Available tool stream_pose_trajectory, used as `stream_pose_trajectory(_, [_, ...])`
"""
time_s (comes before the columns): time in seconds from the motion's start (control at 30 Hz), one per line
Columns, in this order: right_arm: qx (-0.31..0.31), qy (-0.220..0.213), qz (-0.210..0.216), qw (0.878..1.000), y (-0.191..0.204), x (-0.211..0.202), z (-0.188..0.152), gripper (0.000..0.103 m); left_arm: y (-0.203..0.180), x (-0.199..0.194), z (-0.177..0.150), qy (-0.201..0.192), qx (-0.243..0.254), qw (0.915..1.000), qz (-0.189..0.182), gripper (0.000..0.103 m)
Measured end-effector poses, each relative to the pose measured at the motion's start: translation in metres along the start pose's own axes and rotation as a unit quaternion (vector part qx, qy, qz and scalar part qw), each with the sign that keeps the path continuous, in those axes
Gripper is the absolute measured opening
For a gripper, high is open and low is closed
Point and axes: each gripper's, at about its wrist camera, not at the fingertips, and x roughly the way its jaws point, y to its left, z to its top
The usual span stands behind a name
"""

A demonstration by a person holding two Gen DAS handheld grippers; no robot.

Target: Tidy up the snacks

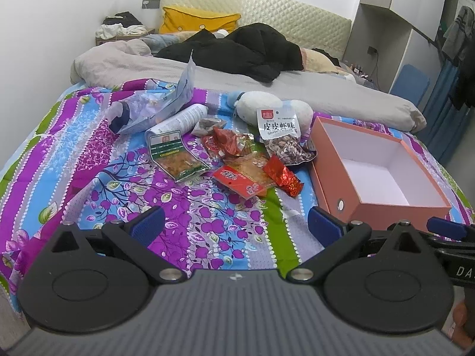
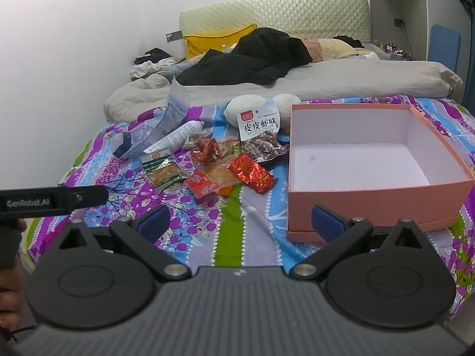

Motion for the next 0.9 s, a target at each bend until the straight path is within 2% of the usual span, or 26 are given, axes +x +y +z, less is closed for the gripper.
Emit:
stream_pose_trajectory(0.4, [0.006, -0.002, 0.000, 1.000, -0.003, -0.001, -0.003, 0.103, -0.002, 0.003, -0.002, 0.000, 0.003, 1.0000, -0.002, 0.103])
stream_pose_trajectory(0.9, [0.012, -0.009, -0.016, 1.000, -0.001, -0.003, -0.009, 0.103, -0.002, 0.010, -0.002, 0.013, 0.007, 0.9996, -0.025, 0.103])
